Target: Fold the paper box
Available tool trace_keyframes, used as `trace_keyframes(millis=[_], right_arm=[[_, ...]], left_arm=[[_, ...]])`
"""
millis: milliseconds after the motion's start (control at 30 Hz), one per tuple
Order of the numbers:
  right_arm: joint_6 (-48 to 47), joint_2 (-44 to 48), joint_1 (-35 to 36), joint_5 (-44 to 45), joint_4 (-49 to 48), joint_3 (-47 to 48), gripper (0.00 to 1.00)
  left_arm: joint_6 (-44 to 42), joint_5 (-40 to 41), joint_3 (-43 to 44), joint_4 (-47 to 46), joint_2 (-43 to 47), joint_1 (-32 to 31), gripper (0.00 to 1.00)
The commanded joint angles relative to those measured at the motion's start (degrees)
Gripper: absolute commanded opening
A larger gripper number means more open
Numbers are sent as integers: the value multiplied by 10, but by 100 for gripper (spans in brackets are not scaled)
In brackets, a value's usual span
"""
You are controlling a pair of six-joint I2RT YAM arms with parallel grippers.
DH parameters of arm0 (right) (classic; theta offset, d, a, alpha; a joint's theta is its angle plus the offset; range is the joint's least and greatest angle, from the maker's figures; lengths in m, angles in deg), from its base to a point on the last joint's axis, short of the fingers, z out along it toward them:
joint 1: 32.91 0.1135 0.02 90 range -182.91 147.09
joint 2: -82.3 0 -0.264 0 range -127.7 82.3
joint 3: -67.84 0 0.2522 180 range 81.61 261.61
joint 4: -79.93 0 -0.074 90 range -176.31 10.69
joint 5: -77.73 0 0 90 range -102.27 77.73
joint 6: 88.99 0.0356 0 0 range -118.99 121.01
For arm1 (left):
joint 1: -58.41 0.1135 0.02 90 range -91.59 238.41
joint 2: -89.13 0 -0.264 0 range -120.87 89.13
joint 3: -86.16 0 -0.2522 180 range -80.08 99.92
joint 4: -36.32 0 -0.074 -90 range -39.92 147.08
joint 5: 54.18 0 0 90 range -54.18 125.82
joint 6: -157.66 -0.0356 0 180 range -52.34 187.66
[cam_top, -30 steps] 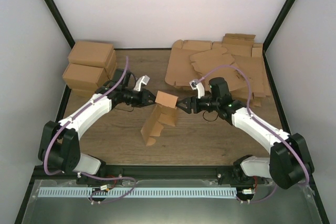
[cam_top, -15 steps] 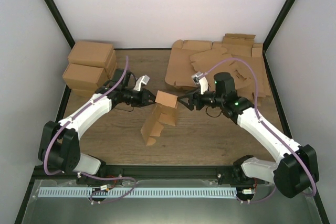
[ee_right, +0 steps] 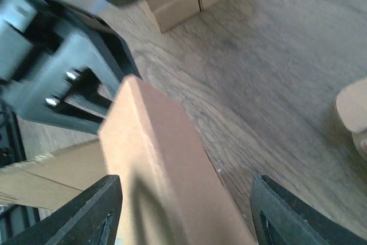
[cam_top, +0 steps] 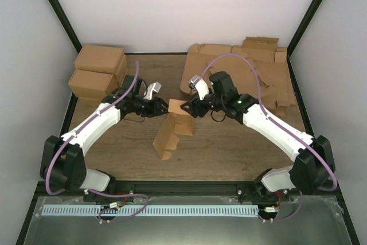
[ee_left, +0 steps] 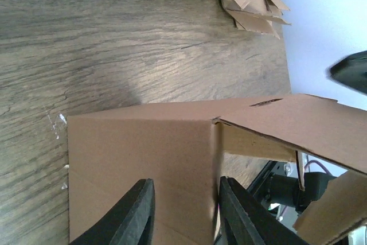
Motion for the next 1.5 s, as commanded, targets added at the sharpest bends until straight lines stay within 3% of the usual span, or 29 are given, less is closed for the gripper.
trace_keyframes(millis=[0, 367, 767, 1233, 1467], right_arm=[[-30, -25, 22, 69, 41, 35, 63], [-33, -37, 33, 83, 41, 29, 61], [-24, -30, 33, 75, 36, 18, 62], [-17, -19, 33, 74, 26, 2, 62], [-4, -2, 33, 70, 14, -15, 62]], left_arm=[[-6, 29, 27, 29, 32, -2, 36], [-51, 88, 67, 125, 89, -5, 49], [-90, 225, 79, 183, 174, -120, 100], [-75, 385, 62, 162, 209, -264, 100], [-61, 418, 42, 148, 227, -293, 100]])
